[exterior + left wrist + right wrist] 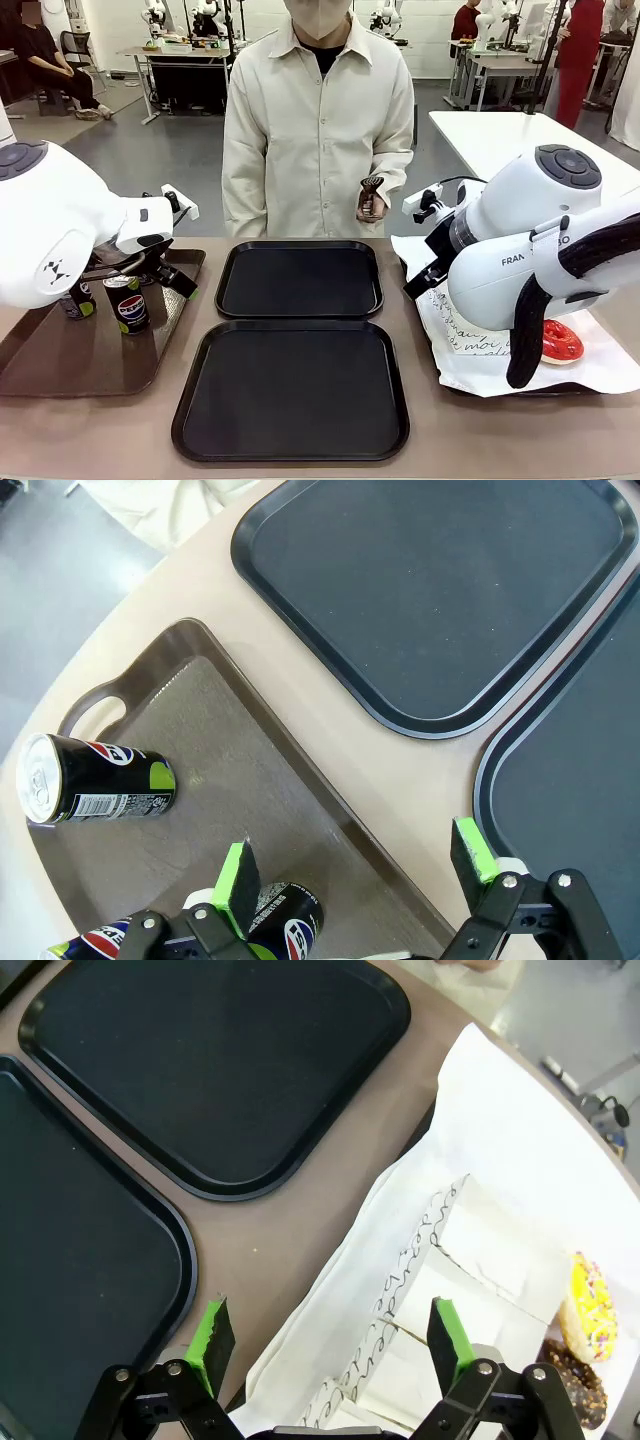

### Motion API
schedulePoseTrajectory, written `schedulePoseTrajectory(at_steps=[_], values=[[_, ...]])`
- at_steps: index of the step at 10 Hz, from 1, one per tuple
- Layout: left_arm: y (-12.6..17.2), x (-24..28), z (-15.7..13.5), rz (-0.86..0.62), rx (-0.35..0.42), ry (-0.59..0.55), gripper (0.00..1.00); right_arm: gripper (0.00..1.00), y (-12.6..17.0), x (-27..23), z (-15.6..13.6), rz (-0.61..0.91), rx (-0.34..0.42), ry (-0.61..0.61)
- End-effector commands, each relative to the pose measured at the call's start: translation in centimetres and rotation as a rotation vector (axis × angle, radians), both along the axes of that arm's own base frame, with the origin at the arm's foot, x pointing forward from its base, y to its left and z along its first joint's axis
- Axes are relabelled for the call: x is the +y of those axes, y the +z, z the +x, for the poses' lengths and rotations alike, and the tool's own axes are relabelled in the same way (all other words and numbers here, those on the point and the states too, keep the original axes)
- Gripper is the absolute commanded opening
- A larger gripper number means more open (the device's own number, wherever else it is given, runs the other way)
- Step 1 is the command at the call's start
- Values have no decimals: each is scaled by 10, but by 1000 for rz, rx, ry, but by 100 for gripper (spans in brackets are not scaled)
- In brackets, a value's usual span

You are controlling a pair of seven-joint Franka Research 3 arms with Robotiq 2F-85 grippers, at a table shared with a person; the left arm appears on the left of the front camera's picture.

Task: Set up donuts and drinks on trays.
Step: Pick up one Pepsi coke and place it on the Flat Tray.

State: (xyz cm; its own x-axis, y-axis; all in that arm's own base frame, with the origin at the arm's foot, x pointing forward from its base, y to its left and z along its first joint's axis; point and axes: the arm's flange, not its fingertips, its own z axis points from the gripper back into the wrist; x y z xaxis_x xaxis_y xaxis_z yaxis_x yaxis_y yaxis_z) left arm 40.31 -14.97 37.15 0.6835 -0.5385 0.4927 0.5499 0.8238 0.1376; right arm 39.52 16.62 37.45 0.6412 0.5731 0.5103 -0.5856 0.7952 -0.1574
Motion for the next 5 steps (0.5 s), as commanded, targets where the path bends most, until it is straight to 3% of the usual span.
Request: schedulePoseTrajectory(at_steps=[1, 2, 3, 5], values=[[17, 6, -17, 56, 8, -31, 100, 100, 0, 0, 0, 0, 0, 0], [46, 16, -37, 62, 20, -86, 100, 100, 24, -3, -22, -62, 13, 8], [61, 32, -69, 48, 89, -127, 100, 100, 40, -13, -48, -124, 41, -6], [74, 61, -100, 125, 226, -186, 100, 100, 66, -49, -85, -214, 207, -65]])
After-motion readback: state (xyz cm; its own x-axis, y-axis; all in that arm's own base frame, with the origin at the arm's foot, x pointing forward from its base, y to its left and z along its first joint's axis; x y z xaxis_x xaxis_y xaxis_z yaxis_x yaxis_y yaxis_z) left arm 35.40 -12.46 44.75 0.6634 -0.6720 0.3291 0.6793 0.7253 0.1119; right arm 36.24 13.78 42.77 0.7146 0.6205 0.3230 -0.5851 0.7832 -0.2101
